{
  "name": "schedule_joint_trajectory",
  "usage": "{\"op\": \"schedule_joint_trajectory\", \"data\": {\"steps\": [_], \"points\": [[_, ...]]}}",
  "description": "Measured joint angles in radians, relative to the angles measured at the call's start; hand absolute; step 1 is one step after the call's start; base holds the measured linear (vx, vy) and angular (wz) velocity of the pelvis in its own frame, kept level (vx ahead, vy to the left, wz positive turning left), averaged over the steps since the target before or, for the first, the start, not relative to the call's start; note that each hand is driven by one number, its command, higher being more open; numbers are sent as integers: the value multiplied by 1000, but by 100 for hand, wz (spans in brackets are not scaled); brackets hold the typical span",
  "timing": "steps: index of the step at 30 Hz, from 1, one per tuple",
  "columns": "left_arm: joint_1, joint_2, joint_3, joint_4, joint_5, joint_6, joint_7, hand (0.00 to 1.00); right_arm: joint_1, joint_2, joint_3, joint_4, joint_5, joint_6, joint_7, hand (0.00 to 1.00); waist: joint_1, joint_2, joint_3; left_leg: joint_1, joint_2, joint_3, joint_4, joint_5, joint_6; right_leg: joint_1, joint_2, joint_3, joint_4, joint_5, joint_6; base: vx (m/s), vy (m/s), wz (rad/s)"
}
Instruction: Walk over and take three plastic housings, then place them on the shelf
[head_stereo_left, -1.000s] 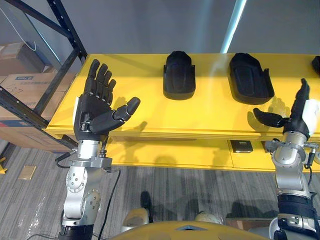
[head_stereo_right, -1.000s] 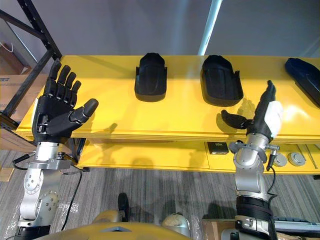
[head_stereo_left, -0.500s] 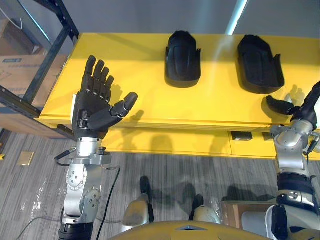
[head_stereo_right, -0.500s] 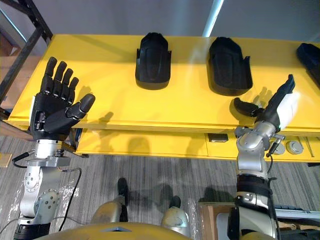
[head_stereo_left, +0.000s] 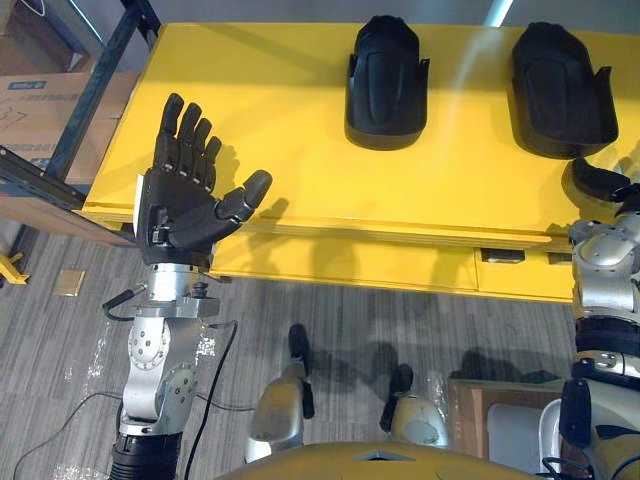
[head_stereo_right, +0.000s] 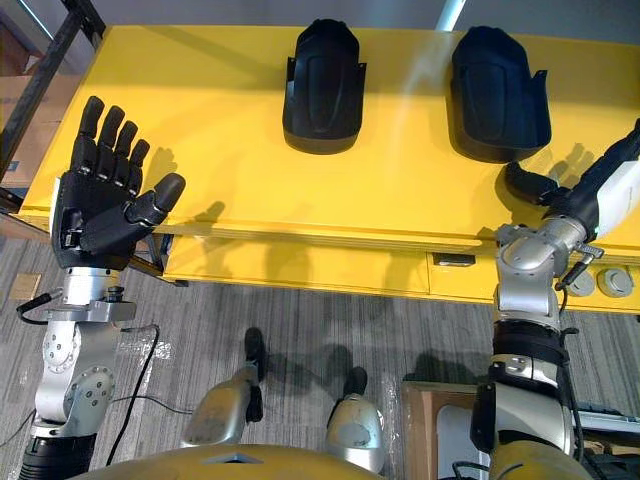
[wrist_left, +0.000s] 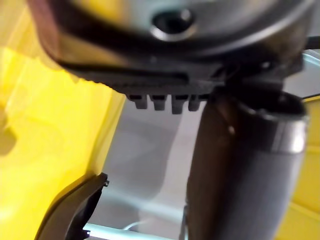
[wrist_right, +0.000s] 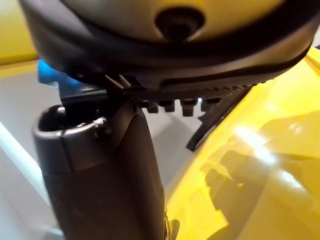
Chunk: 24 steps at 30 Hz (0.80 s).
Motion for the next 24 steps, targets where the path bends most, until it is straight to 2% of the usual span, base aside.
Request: {"op": "schedule_joint_trajectory", "data": {"steps": [4,7,11,15,18,21,22,24], "points": [[10,0,0,-1,0,0,-6,100,12,0,0,-12,-1,0,0,100,2,0,0,7,-1,0,0,0,0,3,-2,1,8,-5,1,-1,-8,0],[53,-1,1,-5,0,0,-15,100,132,19,-17,-179,-5,0,0,100,4,0,0,24,-2,1,0,-6,-2,22,-3,0,6,-9,4,21,-36,0],[129,-38,27,-56,0,0,-38,100,360,150,-77,-529,-82,-30,-3,100,-6,-3,-2,61,-1,23,0,-22,-5,46,-5,17,2,-16,6,42,-43,-13],[138,-63,35,-115,0,-3,-87,100,492,310,-118,-667,-75,-44,-20,100,-30,-24,-28,87,1,55,0,-44,0,70,-2,40,-31,-10,15,41,-24,-23],[132,-69,12,-124,-1,-5,-134,100,579,425,-121,-675,16,-81,-18,100,-56,-50,-74,117,4,111,0,-60,-5,72,-3,94,-52,3,22,77,-9,-48],[128,-81,-49,-124,-33,-4,-153,100,650,495,-100,-679,61,-134,28,100,-82,-56,-94,164,12,201,0,-82,-7,74,2,176,-87,30,23,58,12,-81],[122,-80,-61,-124,-34,-4,-156,100,664,500,-95,-679,72,-147,43,100,-85,-56,-96,173,15,223,0,-91,-13,72,4,198,-96,37,24,16,20,-104],[87,-79,-100,-116,-40,-4,-157,100,707,509,-77,-679,102,-176,101,100,-113,-56,-106,206,28,310,0,-110,-25,61,20,275,-130,61,22,7,7,-110]]}}
